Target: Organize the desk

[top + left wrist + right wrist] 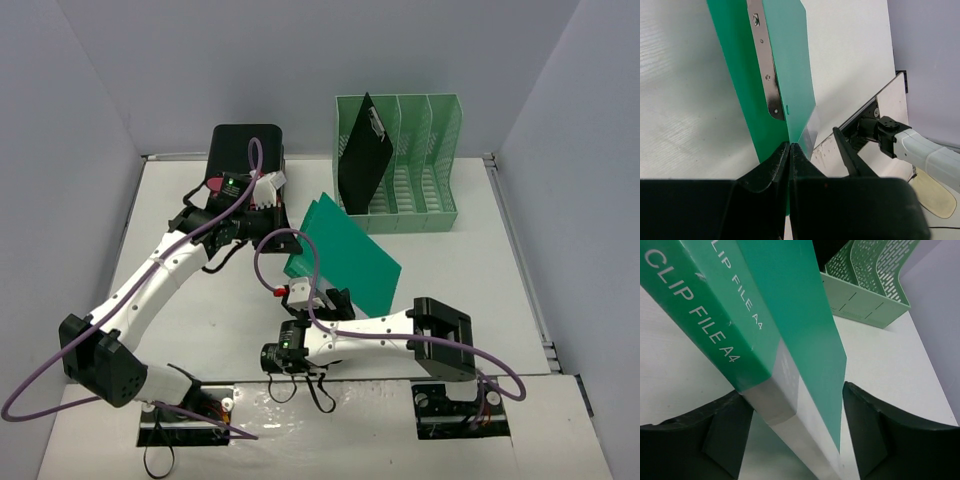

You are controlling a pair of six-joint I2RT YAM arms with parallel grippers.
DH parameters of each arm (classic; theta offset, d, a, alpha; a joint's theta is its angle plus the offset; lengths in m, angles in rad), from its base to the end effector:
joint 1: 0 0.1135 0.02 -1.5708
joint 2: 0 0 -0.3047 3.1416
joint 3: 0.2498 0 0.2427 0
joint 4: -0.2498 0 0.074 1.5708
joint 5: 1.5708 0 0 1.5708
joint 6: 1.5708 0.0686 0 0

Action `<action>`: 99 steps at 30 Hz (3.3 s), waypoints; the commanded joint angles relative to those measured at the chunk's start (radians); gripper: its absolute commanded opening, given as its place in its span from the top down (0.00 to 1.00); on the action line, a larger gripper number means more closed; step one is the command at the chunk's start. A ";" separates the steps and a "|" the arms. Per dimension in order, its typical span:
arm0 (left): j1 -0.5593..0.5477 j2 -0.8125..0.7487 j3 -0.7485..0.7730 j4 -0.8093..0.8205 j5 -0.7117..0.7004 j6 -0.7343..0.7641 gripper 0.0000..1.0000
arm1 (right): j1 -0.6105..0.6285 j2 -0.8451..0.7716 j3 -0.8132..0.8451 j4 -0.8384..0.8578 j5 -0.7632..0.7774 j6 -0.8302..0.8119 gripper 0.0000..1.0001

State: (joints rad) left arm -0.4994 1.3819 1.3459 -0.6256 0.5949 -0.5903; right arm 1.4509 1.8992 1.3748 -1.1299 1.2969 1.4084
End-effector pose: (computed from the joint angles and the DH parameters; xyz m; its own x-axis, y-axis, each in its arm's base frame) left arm 0.2477 -0.1789 0.3839 -0.8849 -0.0424 -0.4638 0.3518 0.5919 -0.7252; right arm 0.1067 0.3338 0.2439 -0.2938 -0.2067 -0.9333 0.0727 0.9687 -0.2374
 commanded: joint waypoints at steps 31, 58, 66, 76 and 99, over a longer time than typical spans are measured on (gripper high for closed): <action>-0.005 -0.075 0.108 -0.016 -0.008 0.079 0.56 | -0.044 -0.052 -0.021 -0.056 0.104 -0.026 1.00; 0.073 -0.120 0.215 -0.184 -0.696 0.188 0.10 | 0.050 -0.309 0.163 -0.054 0.113 -0.114 1.00; 0.088 -0.118 0.148 -0.141 -0.684 0.172 0.10 | 0.082 -0.451 0.291 -0.053 0.197 -0.135 1.00; 0.107 -0.106 0.118 -0.124 -0.650 0.168 0.10 | 0.037 -0.514 0.394 -0.041 0.338 -0.189 1.00; 0.113 -0.069 0.147 -0.133 -0.606 0.176 0.10 | -0.341 -0.539 0.620 0.186 -0.101 -0.582 1.00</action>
State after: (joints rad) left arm -0.3914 1.3218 1.4410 -0.7957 -0.0215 -0.4097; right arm 1.1970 1.3764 1.9063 -1.0361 1.3095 0.9380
